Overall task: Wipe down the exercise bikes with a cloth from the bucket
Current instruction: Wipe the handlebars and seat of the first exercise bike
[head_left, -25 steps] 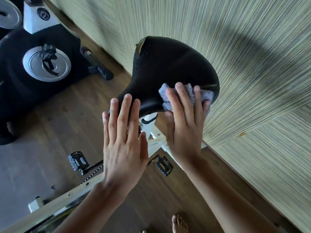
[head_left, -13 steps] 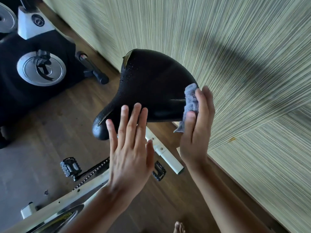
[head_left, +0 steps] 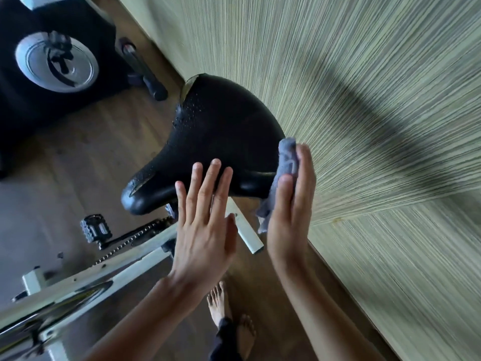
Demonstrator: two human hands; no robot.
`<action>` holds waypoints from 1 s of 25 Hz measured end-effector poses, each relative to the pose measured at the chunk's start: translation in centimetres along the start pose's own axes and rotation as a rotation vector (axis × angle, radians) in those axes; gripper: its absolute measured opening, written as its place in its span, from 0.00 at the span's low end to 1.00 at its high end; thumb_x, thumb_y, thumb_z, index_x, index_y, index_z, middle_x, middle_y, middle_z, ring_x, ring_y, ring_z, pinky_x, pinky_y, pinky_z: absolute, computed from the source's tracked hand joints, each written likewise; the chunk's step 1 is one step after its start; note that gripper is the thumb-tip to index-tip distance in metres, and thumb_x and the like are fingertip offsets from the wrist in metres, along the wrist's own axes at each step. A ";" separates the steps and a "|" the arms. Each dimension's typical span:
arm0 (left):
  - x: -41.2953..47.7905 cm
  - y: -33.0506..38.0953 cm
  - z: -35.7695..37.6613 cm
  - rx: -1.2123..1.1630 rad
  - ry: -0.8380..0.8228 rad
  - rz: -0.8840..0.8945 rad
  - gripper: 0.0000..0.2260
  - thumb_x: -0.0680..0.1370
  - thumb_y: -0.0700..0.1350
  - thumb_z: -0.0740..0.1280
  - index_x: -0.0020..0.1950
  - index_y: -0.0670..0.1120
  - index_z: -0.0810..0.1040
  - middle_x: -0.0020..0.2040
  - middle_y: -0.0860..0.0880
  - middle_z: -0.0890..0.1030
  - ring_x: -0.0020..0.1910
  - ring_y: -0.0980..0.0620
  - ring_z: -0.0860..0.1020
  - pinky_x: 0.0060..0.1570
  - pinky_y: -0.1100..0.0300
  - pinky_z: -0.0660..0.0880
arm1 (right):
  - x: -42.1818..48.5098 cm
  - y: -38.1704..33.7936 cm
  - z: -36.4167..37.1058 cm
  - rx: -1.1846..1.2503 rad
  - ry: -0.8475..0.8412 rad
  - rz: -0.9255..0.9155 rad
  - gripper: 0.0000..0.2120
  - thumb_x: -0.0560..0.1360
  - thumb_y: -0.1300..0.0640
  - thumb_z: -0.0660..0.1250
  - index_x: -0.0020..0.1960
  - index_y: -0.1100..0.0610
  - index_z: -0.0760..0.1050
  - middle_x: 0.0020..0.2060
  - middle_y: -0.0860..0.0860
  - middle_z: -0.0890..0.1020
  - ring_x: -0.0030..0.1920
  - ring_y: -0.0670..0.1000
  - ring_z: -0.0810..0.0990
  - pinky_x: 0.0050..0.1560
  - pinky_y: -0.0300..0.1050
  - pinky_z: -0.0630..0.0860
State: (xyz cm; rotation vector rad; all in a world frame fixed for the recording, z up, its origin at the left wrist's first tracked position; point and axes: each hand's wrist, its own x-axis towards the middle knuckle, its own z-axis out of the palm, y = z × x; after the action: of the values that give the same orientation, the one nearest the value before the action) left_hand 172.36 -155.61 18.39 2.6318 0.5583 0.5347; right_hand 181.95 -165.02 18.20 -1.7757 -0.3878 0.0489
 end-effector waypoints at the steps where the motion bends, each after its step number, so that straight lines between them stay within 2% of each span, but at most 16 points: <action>1: 0.0 0.2 -0.1 0.008 -0.023 -0.005 0.34 0.76 0.37 0.64 0.80 0.42 0.56 0.81 0.45 0.54 0.81 0.44 0.46 0.78 0.46 0.39 | 1.0 -0.3 -0.4 0.009 0.009 0.064 0.21 0.86 0.56 0.50 0.79 0.53 0.58 0.78 0.50 0.62 0.78 0.42 0.59 0.78 0.44 0.59; 3: 0.1 0.6 -0.6 0.004 -0.048 -0.031 0.34 0.76 0.37 0.65 0.80 0.42 0.55 0.81 0.44 0.53 0.81 0.44 0.46 0.78 0.46 0.38 | 1.4 -0.9 -0.8 0.023 -0.035 0.146 0.22 0.86 0.55 0.50 0.79 0.54 0.58 0.78 0.47 0.62 0.77 0.39 0.60 0.77 0.41 0.59; 5: 0.4 1.5 -1.3 -0.015 -0.085 -0.068 0.33 0.78 0.37 0.66 0.80 0.42 0.56 0.81 0.43 0.54 0.81 0.43 0.46 0.78 0.46 0.38 | 0.7 -1.9 -1.3 0.003 -0.136 0.169 0.23 0.86 0.55 0.51 0.80 0.56 0.57 0.79 0.48 0.61 0.78 0.40 0.58 0.77 0.38 0.58; 10: 3.9 4.4 -2.4 -0.019 -0.115 -0.141 0.25 0.83 0.47 0.59 0.79 0.43 0.59 0.80 0.44 0.57 0.81 0.44 0.49 0.78 0.46 0.39 | 5.1 -2.2 -3.2 0.005 -0.321 0.135 0.20 0.86 0.60 0.52 0.78 0.60 0.61 0.77 0.52 0.65 0.77 0.44 0.63 0.75 0.37 0.61; 14: 7.9 5.7 -1.0 0.041 -0.087 -0.219 0.23 0.84 0.48 0.57 0.78 0.42 0.62 0.79 0.43 0.60 0.80 0.44 0.53 0.78 0.44 0.42 | 5.5 -2.1 -3.9 0.133 -0.397 0.227 0.19 0.86 0.61 0.52 0.75 0.51 0.61 0.73 0.41 0.67 0.76 0.42 0.64 0.77 0.41 0.60; 16: 9.2 6.6 -0.3 0.038 -0.078 -0.286 0.23 0.83 0.47 0.55 0.78 0.41 0.63 0.79 0.43 0.61 0.80 0.44 0.54 0.78 0.44 0.43 | 7.7 -1.4 -3.6 0.180 -0.415 0.282 0.18 0.85 0.60 0.53 0.74 0.51 0.63 0.70 0.39 0.70 0.74 0.40 0.66 0.76 0.42 0.62; 21: 9.9 8.2 0.4 0.026 -0.079 -0.386 0.23 0.82 0.44 0.54 0.78 0.41 0.62 0.79 0.43 0.60 0.80 0.45 0.52 0.78 0.46 0.43 | 9.6 -1.8 -3.9 0.225 -0.528 0.291 0.18 0.85 0.63 0.53 0.73 0.54 0.64 0.69 0.39 0.70 0.72 0.35 0.67 0.70 0.31 0.62; 23: 10.1 8.5 0.4 0.034 -0.071 -0.403 0.23 0.82 0.44 0.53 0.78 0.41 0.62 0.79 0.43 0.61 0.80 0.45 0.53 0.79 0.46 0.43 | 10.2 -1.8 -3.8 0.225 -0.558 0.284 0.18 0.85 0.61 0.53 0.74 0.53 0.64 0.70 0.40 0.70 0.73 0.38 0.66 0.72 0.34 0.62; 25: 10.2 8.7 0.5 0.047 -0.078 -0.409 0.23 0.83 0.44 0.53 0.78 0.41 0.62 0.79 0.43 0.61 0.80 0.45 0.53 0.79 0.46 0.43 | 12.8 -1.2 -2.5 0.177 -0.588 0.255 0.18 0.85 0.60 0.53 0.75 0.56 0.66 0.71 0.43 0.71 0.74 0.41 0.67 0.75 0.42 0.63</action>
State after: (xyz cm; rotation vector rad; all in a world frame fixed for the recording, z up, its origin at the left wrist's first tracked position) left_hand 183.82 -158.51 24.78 2.4681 1.0599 0.2928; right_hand 194.31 -163.50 22.15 -1.6018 -0.5528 0.7758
